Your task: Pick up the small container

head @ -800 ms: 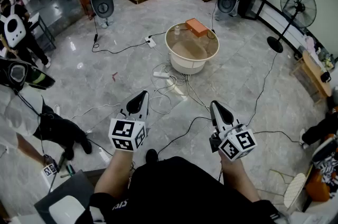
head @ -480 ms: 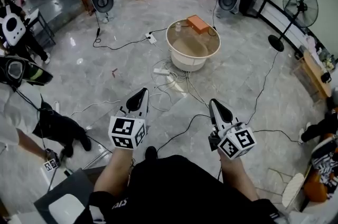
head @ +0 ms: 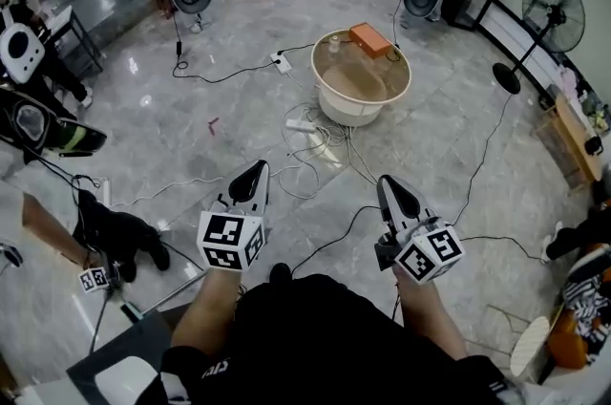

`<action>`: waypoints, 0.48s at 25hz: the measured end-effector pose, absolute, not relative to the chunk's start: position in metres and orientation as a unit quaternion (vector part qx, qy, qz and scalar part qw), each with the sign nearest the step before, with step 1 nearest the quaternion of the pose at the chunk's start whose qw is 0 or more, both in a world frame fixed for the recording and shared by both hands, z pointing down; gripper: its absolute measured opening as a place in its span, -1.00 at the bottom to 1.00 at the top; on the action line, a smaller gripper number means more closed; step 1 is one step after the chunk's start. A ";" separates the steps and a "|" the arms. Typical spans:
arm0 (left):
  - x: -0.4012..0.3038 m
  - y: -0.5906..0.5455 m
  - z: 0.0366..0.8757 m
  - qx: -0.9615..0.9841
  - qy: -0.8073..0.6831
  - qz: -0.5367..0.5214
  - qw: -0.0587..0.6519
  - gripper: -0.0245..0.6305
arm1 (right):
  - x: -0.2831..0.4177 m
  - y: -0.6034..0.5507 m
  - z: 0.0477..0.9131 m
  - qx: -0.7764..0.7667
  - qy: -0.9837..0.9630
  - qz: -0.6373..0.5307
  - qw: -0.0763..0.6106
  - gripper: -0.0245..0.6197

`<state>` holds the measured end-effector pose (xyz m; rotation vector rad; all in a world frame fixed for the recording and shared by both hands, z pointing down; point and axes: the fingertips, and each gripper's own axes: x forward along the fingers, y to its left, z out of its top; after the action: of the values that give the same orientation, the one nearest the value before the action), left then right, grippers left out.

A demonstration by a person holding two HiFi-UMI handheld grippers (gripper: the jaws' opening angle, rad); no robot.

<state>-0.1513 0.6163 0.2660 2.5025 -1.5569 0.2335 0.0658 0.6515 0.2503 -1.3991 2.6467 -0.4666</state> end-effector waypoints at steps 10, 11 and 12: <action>-0.252 0.583 0.290 0.845 -0.519 0.083 0.094 -0.89 | -0.054 0.607 0.270 -0.455 0.874 -0.167 0.039 -0.89; -0.259 0.581 0.289 0.847 -0.517 0.084 0.092 -0.89 | -0.061 0.605 0.271 -0.457 0.872 -0.169 0.038 -0.89; -0.265 0.578 0.289 0.847 -0.516 0.085 0.091 -0.89 | -0.066 0.602 0.273 -0.461 0.870 -0.171 0.038 -0.89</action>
<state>-0.2654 0.5781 0.2886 2.5188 -1.5342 0.2517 -0.0659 0.6021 0.2730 -1.4134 2.6703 -0.5234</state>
